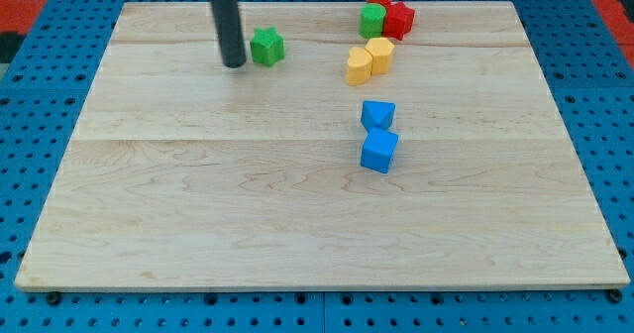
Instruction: Push the green star towards the green circle
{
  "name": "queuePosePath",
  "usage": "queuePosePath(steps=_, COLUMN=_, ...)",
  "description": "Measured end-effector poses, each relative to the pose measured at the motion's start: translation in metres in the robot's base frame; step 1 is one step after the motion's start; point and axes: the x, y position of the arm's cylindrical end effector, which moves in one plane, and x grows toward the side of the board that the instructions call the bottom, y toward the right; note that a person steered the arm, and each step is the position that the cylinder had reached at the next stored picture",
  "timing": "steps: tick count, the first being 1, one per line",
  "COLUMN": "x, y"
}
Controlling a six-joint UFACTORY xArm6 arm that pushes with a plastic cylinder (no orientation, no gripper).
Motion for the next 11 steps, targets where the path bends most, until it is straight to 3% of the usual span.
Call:
queuePosePath(steps=1, x=-0.025, y=0.019)
queuePosePath(steps=3, x=-0.027, y=0.093)
queuePosePath(steps=4, x=0.004, y=0.097)
queuePosePath(steps=5, x=0.002, y=0.105)
queuePosePath(steps=7, x=-0.052, y=0.137)
queuePosePath(steps=9, x=-0.052, y=0.175)
queuePosePath(steps=11, x=-0.052, y=0.085)
